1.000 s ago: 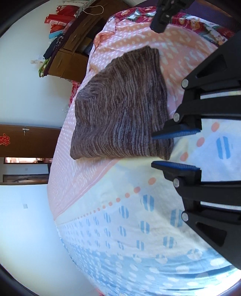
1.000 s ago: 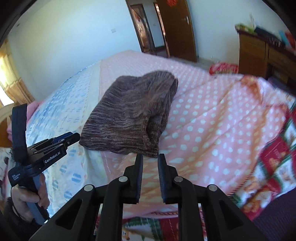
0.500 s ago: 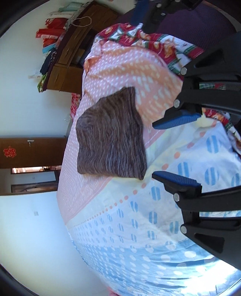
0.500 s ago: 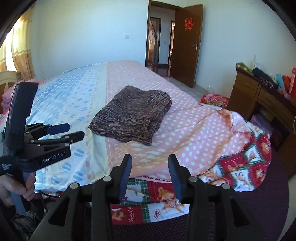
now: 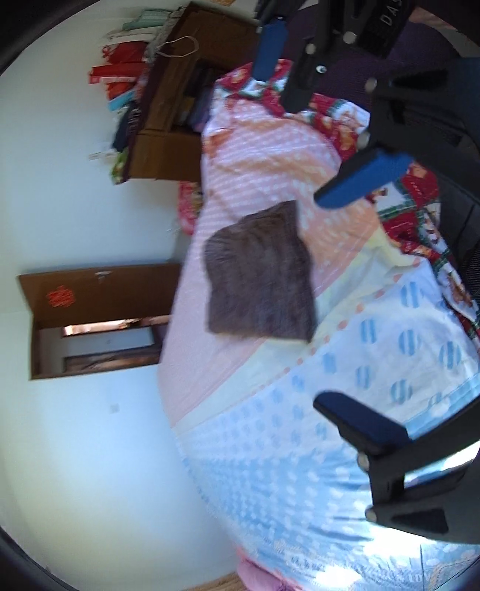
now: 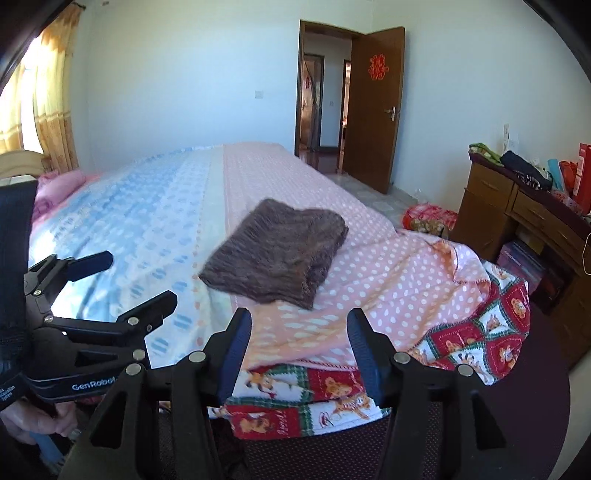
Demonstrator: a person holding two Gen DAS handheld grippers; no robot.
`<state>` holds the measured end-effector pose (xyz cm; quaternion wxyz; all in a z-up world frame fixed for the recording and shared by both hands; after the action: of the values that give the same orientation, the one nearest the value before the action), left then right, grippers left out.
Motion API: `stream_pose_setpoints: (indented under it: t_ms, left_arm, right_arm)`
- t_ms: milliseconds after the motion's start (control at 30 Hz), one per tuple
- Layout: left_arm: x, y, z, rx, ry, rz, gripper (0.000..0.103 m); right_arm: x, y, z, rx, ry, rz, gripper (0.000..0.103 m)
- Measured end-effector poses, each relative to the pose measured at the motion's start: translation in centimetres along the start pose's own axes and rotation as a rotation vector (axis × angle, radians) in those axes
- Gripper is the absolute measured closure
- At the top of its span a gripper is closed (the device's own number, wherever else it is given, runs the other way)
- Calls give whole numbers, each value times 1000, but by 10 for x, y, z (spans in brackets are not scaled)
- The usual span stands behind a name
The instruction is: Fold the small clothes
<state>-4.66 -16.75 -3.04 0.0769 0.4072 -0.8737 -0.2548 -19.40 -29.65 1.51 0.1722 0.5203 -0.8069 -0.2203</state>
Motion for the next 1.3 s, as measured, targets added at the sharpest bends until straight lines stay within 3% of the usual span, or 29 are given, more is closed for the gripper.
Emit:
stream_pose_setpoints:
  t_ms: [100, 300, 467, 1300]
  left_arm:
    - [-6, 20, -17, 83, -1, -29, 0]
    - [-11, 40, -32, 167, 21, -29, 0]
    - [-12, 46, -34, 198, -14, -134, 0]
    - [-16, 51, -35, 167, 23, -111, 0]
  right_arm:
    - [-5, 14, -12, 65, -18, -10, 40]
    - [-10, 38, -29, 190, -22, 4, 39]
    - [-2, 45, -37, 227, -76, 3, 37]
    - [3, 43, -35, 225, -88, 0, 36]
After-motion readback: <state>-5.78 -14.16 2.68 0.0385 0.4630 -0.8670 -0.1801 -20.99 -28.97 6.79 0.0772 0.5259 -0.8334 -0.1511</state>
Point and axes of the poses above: each gripper's, at about its wrist camera, not at the fingertips, and y roughly against the way its jaws point, x to its right, z to its underside, the point moved 9 cm from there along -y, roughly the way its jaws point, and after that the axes turned 2 degrees about x, right-handed, at the moved point
